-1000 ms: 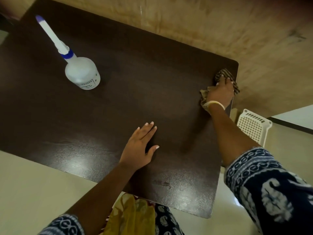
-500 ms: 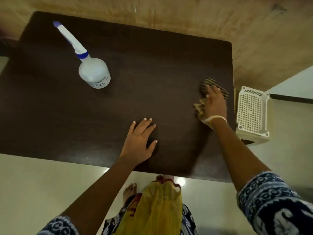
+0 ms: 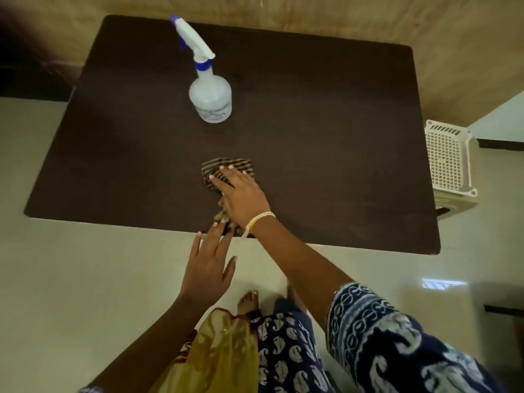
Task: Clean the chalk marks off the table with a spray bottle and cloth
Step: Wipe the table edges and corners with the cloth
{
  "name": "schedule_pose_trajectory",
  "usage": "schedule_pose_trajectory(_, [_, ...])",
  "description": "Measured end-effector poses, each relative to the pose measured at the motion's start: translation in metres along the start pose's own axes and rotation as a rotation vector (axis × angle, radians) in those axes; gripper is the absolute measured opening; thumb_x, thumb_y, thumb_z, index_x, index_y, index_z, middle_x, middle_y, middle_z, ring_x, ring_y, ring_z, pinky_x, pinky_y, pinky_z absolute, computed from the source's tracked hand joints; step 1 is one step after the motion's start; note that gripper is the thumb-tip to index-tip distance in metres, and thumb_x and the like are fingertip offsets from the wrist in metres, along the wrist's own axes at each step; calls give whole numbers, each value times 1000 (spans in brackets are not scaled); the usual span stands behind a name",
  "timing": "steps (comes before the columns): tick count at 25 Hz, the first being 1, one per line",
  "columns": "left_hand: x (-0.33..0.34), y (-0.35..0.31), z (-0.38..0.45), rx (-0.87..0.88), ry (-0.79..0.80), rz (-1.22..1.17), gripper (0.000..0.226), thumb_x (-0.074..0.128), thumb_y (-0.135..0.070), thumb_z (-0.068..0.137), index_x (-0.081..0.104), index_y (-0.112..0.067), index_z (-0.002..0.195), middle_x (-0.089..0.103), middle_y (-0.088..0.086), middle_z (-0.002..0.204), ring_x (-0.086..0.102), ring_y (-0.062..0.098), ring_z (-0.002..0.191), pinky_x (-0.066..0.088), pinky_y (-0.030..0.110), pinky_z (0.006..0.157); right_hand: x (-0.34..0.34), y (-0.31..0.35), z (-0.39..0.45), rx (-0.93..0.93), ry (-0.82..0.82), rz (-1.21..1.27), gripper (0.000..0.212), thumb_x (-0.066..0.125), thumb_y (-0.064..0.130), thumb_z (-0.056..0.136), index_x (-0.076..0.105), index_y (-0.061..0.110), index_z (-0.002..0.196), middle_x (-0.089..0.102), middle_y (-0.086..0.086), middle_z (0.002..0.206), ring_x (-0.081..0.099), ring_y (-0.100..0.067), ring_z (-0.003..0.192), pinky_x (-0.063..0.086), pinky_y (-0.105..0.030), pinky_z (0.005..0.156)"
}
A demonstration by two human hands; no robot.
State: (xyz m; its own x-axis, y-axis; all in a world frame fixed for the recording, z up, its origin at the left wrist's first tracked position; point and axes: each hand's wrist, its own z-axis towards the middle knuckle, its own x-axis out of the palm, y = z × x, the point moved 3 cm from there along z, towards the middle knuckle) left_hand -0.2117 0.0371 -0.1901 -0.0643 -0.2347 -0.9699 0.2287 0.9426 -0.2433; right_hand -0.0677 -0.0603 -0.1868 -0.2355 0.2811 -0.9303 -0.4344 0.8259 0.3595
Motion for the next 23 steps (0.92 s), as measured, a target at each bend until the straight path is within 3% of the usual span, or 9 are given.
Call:
schedule_pose_trajectory(2, [4, 4, -15, 12, 81, 80, 64, 35, -43, 94, 26, -14, 150, 26, 11, 158, 28, 29, 145, 32, 54, 111, -10, -20, -19, -38, -40, 20, 50, 52, 15, 90, 49, 22, 140, 42, -9, 149, 36, -29, 140, 29, -44, 114])
schedule_pose_trajectory(8, [11, 2, -16, 0, 283, 266, 101, 43, -72, 82, -3, -15, 152, 5, 11, 162, 9, 34, 149, 23, 60, 112, -66, -203, -162, 795, -398, 41, 45, 42, 23, 97, 46, 21, 142, 38, -10, 152, 34, -31, 140, 27, -43, 116])
schedule_pose_trajectory(13, [12, 0, -14, -2, 354, 293, 115, 50, -73, 77, -20, -15, 146, -13, 13, 161, -4, 35, 149, 23, 58, 113, -68, -217, -240, 1169, -540, 84, 46, 39, 17, 97, 43, 15, 144, 31, -15, 154, 25, -33, 144, 20, -45, 118])
schedule_pose_trajectory(18, [12, -3, -14, -2, 369, 311, 115, 54, -69, 78, -18, -17, 151, -21, 13, 160, -11, 35, 149, 27, 52, 112, -53, -176, -207, 1252, -534, 115, 52, 38, 17, 97, 33, 17, 149, 23, -14, 157, 16, -31, 147, 12, -45, 120])
schedule_pose_trajectory(23, [0, 9, -26, -43, 241, 227, 94, 54, -39, 89, -11, -21, 153, -13, 4, 162, -3, 27, 151, 35, 43, 110, -24, -81, -140, 913, -395, 58, 55, 47, 17, 95, 34, 15, 148, 25, -15, 156, 20, -33, 145, 17, -46, 119])
